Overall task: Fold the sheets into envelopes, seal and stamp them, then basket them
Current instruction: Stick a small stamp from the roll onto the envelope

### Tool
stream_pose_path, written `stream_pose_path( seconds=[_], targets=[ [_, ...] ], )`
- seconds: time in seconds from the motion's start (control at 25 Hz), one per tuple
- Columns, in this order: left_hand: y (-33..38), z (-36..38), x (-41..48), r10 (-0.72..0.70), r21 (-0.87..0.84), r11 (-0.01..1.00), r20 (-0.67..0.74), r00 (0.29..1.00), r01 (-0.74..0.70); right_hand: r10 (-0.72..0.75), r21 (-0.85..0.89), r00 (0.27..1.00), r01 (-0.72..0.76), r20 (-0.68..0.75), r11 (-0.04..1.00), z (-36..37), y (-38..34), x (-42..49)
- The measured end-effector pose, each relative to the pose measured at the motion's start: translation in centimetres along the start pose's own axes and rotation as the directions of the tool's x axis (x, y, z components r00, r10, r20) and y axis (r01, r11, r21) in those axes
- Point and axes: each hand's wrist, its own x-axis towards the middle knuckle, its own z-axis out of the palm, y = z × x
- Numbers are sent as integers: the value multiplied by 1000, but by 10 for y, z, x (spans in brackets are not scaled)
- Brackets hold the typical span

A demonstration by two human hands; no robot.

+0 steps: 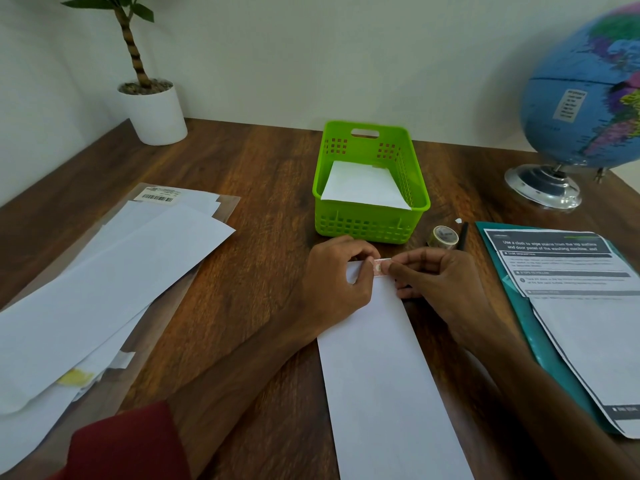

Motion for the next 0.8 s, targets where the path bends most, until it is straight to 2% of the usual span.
stream_pose_path(
  seconds=[0.32,0.8],
  targets=[
    [0,0,0,-5,-7,1000,-2,1000,4,70,44,998,-70,10,997,-2,-3,1],
    [0,1,0,5,3,1000,-3,1000,-5,82,40,996,-83,23,996,-2,-3,0]
  ],
)
